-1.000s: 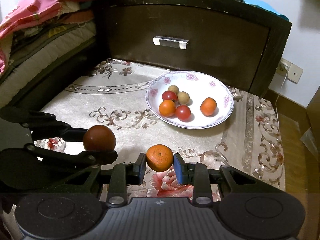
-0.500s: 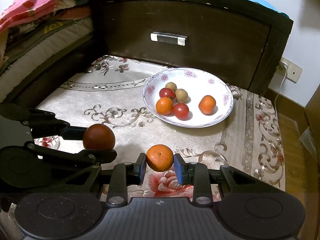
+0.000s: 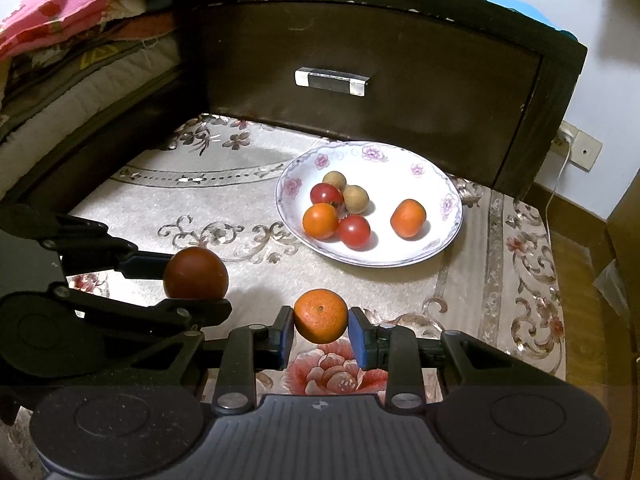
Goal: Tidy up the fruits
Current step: 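Lift and carry the dark red tomato and orange over the plate with both tools, then open the right tool to drop the orange while the left tool releases the tomato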
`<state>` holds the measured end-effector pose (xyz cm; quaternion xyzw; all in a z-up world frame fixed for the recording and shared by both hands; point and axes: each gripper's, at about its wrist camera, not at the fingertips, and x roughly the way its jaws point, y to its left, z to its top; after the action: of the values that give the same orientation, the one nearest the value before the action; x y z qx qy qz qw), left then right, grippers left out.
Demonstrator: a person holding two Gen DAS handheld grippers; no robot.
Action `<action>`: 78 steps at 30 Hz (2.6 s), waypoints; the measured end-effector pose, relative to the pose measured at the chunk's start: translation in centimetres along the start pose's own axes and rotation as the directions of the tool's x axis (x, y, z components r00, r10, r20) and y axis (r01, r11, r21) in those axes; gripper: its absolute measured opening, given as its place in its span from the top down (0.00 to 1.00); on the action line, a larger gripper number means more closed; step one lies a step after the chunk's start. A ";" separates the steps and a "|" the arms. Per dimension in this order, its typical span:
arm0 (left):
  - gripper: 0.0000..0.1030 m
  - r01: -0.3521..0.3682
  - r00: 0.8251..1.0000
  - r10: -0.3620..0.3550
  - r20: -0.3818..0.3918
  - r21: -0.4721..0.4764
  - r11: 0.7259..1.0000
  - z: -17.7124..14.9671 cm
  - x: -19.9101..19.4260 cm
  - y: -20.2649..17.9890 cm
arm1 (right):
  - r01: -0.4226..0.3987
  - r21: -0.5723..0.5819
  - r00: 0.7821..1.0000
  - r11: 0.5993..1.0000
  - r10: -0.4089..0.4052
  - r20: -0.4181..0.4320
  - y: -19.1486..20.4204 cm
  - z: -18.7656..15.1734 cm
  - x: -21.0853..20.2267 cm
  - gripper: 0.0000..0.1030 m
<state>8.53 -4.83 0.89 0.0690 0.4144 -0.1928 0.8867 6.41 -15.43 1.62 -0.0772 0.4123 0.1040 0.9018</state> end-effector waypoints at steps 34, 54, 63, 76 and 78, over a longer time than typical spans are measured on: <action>0.56 -0.030 0.997 0.029 0.072 0.018 0.999 6.5 4.2 1.0 | 0.037 0.043 0.997 0.998 -0.040 0.060 -3.5 4.0 2.9 0.73; 0.57 -0.035 0.999 0.032 0.036 0.076 0.996 9.6 9.8 1.1 | 0.039 0.071 0.996 0.997 -0.045 0.078 -7.3 6.9 7.9 0.73; 0.56 -0.047 0.998 0.045 0.034 0.070 0.996 9.7 9.9 1.3 | 0.032 0.071 0.995 0.997 -0.038 0.091 -7.4 7.2 8.3 0.71; 0.55 -0.050 0.998 0.048 0.036 0.071 0.996 9.7 9.8 1.5 | 0.038 0.074 0.994 0.996 -0.045 0.097 -7.4 7.2 8.4 0.70; 0.55 -0.050 0.998 0.048 0.035 0.071 0.996 9.8 9.8 1.5 | 0.042 0.077 0.993 0.996 -0.050 0.103 -7.6 7.3 8.3 0.67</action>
<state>21.78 -9.00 -0.34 0.1076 0.3904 -0.1867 0.8951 18.89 -20.08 0.42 -0.0473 0.3660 0.0715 0.9266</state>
